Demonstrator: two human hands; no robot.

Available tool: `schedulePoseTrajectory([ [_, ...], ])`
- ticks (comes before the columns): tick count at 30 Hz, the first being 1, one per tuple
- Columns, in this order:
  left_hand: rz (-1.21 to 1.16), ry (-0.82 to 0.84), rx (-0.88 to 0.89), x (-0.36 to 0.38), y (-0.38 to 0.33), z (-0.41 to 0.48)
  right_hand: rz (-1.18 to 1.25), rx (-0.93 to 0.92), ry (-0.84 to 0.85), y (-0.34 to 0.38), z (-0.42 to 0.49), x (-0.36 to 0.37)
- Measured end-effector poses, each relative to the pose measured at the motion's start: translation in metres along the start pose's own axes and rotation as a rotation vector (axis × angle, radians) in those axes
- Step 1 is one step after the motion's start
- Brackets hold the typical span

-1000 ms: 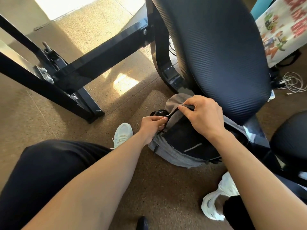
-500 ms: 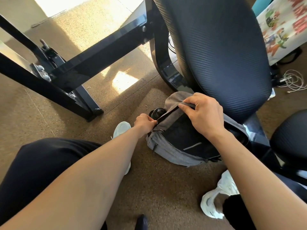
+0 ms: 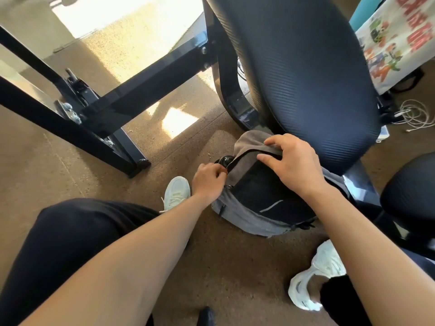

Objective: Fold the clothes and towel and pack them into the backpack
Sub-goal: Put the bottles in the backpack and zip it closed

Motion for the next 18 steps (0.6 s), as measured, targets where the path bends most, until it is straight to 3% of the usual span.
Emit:
schedulePoseTrajectory([
  [5, 0.333, 0.334, -0.02, 0.006, -0.005, -0.004, -0.007, 0.029, 0.105, -0.01, -0.017, -0.014],
  [8, 0.25, 0.514, -0.12, 0.003, -0.006, -0.009, -0.034, 0.05, 0.179, -0.019, -0.028, -0.021],
  [11, 0.141, 0.556, -0.165, -0.007, -0.013, -0.011, -0.058, 0.037, 0.168, -0.025, -0.038, -0.024],
  [15, 0.25, 0.51, -0.158, -0.022, -0.022, -0.008, -0.057, 0.016, 0.113, -0.025, -0.046, -0.024],
  [18, 0.189, 0.505, -0.131, -0.036, -0.039, -0.015, -0.056, 0.019, 0.077, -0.025, -0.048, -0.025],
])
Point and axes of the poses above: each hand's wrist, its own z-axis towards the middle knuckle, its own x-axis out of the palm, y = z × x, the point moved 2 cm from there along z, towards the middle knuckle, and after that the axes turned 15 degrees about -x, right-handed, at the moved point
